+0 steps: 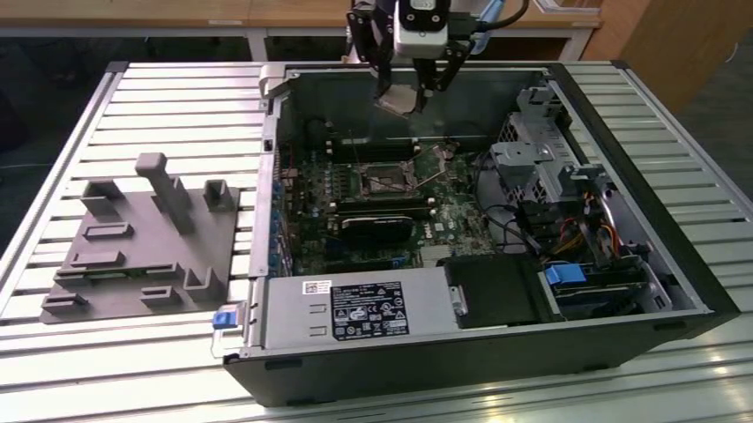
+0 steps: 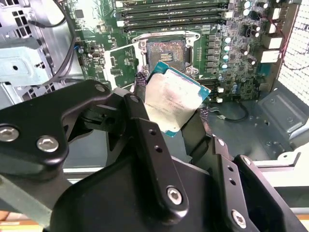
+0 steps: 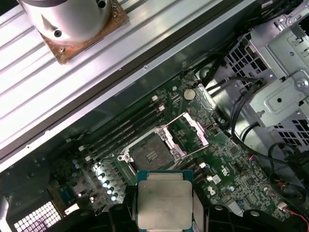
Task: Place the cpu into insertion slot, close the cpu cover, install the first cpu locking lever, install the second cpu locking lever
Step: 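Place the cpu into insertion slot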
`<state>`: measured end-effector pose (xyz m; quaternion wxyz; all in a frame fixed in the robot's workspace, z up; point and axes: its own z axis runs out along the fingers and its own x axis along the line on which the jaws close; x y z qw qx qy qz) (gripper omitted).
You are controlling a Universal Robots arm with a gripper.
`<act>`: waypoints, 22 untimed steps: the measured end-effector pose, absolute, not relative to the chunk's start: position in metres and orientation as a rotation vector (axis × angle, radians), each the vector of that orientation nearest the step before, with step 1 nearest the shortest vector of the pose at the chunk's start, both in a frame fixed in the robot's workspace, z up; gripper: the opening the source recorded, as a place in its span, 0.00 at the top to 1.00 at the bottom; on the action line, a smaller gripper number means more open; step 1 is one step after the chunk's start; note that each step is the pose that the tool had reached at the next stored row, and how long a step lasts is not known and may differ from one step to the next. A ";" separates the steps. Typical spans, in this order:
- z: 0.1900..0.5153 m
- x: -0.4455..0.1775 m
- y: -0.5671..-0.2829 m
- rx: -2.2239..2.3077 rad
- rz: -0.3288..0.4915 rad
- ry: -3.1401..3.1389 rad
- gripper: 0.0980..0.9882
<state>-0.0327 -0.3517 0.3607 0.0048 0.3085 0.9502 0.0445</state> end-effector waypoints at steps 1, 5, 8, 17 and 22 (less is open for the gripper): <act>0.360 -0.033 -0.352 0.970 0.138 2.975 0.50; 0.359 -0.033 -0.352 0.980 0.138 2.971 0.50; 0.358 -0.033 -0.352 0.988 0.138 2.968 0.50; 0.357 -0.033 -0.352 1.059 0.137 2.941 0.50; 0.356 -0.033 -0.352 1.179 0.136 2.891 0.50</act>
